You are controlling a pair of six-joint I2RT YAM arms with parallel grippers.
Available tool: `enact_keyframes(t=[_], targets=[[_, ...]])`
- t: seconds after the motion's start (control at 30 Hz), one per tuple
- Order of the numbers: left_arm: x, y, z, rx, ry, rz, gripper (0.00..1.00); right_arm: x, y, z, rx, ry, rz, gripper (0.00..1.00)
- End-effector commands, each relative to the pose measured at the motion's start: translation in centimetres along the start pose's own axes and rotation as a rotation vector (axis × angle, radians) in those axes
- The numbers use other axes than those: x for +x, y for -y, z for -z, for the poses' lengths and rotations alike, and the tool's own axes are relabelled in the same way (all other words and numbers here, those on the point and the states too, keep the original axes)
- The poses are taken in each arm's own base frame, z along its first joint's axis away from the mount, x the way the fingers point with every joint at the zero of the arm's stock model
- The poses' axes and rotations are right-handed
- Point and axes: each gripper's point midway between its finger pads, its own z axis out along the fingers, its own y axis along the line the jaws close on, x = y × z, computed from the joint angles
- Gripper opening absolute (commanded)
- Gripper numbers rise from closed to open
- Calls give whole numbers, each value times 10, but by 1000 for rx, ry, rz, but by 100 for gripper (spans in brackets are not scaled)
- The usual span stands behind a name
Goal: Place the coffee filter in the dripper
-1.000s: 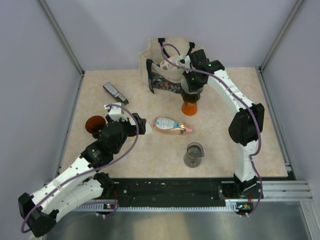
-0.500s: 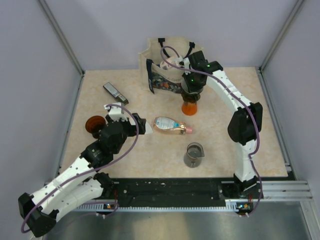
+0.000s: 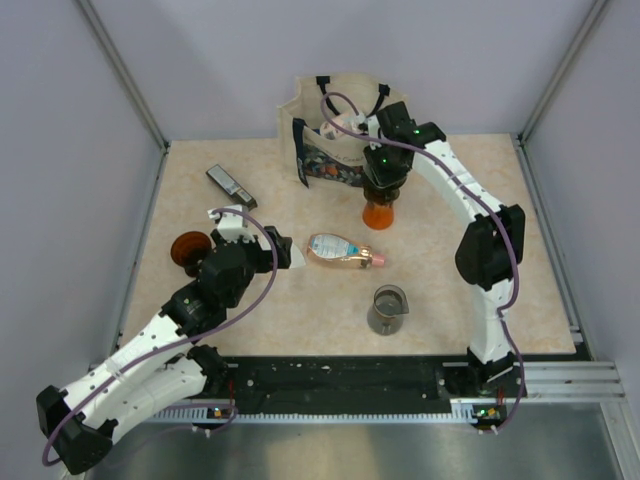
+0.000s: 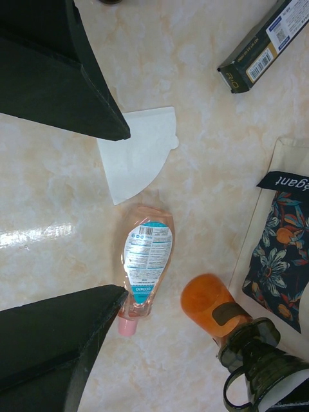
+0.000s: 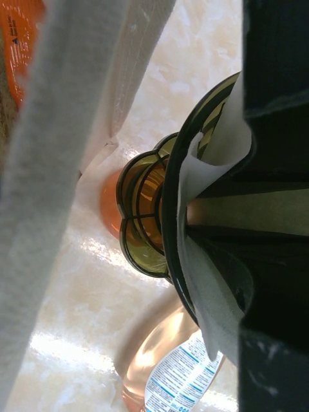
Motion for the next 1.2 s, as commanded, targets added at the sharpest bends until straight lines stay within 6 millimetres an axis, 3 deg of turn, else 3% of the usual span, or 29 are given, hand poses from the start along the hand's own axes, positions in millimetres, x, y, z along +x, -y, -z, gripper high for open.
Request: enact_keyframes(t=[0.0,0.17,0.27,0.63,1.17], targets=[[-8,0,-1,-7,28,1,99,-9,0,1,4,24,12,30],[-8,-1,0,-8,29,1,99,-11,-1,2,5,28,13,30],[-9,0,0,-6,31,6,99,-10,0,2,8,25,13,22],[-9,0,1,-3,30,5,99,-23,0,11,8,63,14,11],[-11,1,3,6,36,12,99,-37,1,28,22,105,15,19]])
